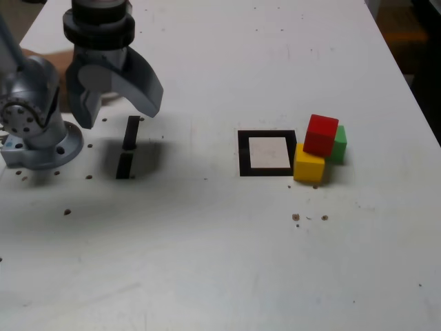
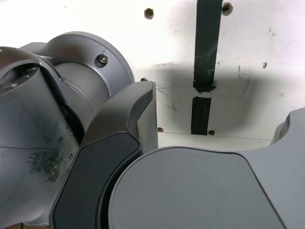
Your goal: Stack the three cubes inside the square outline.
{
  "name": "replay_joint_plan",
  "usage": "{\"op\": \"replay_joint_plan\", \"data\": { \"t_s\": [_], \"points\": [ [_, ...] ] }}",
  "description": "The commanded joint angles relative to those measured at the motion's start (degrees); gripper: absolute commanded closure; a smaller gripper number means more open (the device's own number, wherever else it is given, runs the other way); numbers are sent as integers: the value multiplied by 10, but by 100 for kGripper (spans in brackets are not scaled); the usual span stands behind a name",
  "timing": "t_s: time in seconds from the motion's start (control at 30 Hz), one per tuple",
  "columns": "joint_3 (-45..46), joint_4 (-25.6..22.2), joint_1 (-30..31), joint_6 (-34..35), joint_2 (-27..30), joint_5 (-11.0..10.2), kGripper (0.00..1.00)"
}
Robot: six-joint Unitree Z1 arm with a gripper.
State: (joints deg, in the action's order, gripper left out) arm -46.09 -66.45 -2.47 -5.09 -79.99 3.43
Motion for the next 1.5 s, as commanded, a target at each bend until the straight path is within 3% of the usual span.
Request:
{"op": "replay_joint_plan", "data": {
  "t_s": [0.0, 0.27, 0.4, 0.57, 0.7, 0.87, 0.97, 1.1, 1.27, 1.47],
  "points": [
    [-8, -1, -1, -4, 4, -3, 2],
    [-9, -2, -1, -11, 4, -4, 1],
    [-26, -11, 0, -17, 4, -8, 5],
    [-123, -39, 28, -15, -3, -43, 21],
    [-219, -70, 67, -12, -27, -68, 25],
    [-370, -126, 123, -11, -109, -76, 23],
    [-513, -177, 162, -11, -207, -75, 20],
    [-649, -221, 188, -11, -292, -81, 13],
    [-708, -224, 193, -12, -324, -101, 5],
    [-737, -227, 186, -22, -353, -110, 3]
  ]
}}
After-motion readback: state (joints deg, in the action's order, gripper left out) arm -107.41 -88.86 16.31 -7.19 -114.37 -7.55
